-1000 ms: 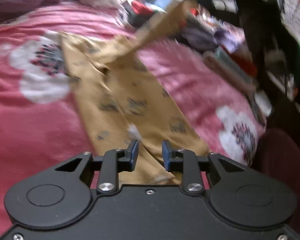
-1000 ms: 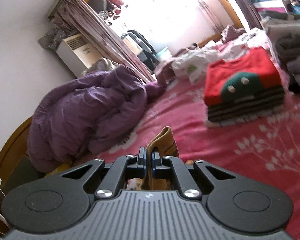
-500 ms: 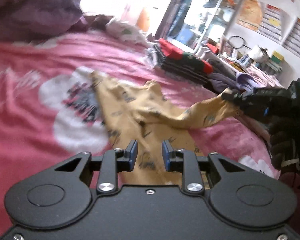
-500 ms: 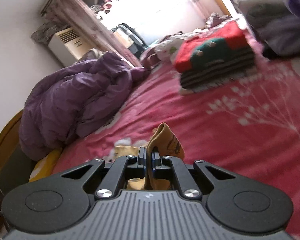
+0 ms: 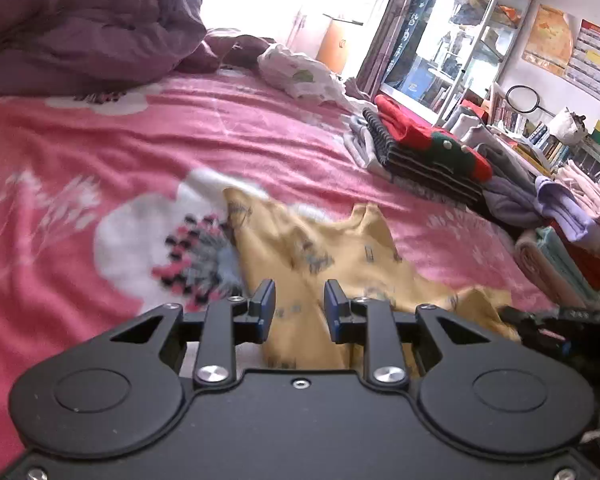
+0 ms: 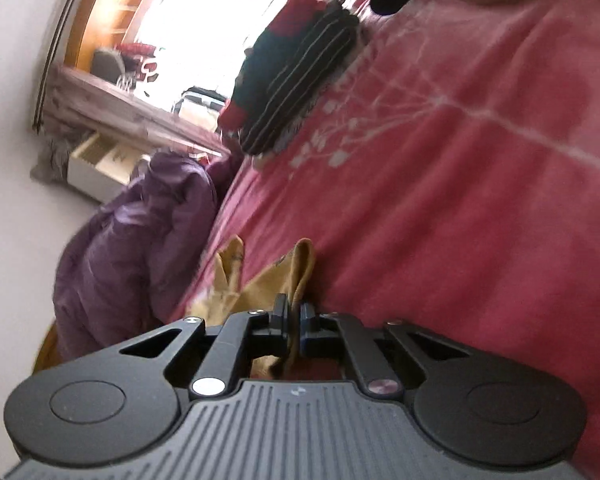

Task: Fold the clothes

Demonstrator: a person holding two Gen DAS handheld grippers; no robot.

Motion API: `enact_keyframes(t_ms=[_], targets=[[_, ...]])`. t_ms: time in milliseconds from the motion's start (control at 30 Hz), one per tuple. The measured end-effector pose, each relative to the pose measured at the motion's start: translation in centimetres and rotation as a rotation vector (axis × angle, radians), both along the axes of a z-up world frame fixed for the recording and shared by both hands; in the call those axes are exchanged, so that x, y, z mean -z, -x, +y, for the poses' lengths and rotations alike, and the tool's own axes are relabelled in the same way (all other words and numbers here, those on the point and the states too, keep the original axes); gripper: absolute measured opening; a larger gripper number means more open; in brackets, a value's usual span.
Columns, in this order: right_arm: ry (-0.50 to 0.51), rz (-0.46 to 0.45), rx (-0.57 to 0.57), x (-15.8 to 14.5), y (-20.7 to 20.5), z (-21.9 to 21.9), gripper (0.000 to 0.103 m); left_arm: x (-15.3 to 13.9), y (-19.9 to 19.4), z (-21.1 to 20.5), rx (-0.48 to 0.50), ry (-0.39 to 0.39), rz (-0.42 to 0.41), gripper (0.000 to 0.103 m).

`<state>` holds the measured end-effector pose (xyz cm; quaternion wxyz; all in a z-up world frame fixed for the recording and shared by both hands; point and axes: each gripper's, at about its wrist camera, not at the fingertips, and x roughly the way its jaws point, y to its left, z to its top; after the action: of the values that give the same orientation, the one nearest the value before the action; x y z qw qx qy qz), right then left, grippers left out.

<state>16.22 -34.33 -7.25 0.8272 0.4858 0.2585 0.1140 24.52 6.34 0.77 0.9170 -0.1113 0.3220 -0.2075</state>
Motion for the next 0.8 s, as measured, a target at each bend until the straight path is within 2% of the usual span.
enact_keyframes(t_ms=[200,267,333,433,500,567,633,733,800], targets=[[-0.079,0.033,0.029,0.4,0.5,-1.2,0.007,0.6,-2.8,-1.9,0.016,-0.037,-0.015,0.024],[-0.090,0.034,0.021,0.3,0.5,-1.4,0.011,1.0,-3.3,-1.6,0.004,-0.036,-0.014,0.024],[-0.123,0.017,0.018,0.5,0.3,-1.6,0.024,1.3,-3.8,-1.2,-0.010,-0.026,-0.015,0.024],[-0.156,-0.007,0.037,0.5,-0.2,-1.8,0.031,1.7,-4.2,-0.6,-0.029,-0.003,-0.013,0.024],[-0.147,-0.015,0.044,0.5,-0.5,-1.7,0.031,1.8,-4.3,-0.5,-0.032,0.011,-0.018,0.024],[-0.117,-0.016,0.050,0.5,-0.9,-1.4,0.030,1.7,-4.4,-0.7,-0.026,0.021,-0.032,0.024],[-0.048,-0.009,0.056,0.3,-1.3,-1.0,0.008,1.6,-4.6,-1.1,-0.018,0.011,-0.048,0.024],[0.011,-0.032,0.068,-0.4,-0.7,-0.6,0.008,1.8,-5.1,-1.3,-0.017,-0.009,-0.042,0.024],[0.022,-0.056,0.070,-1.5,0.4,-0.7,0.008,2.3,-5.7,-1.6,-0.012,-0.055,-0.006,0.024]])
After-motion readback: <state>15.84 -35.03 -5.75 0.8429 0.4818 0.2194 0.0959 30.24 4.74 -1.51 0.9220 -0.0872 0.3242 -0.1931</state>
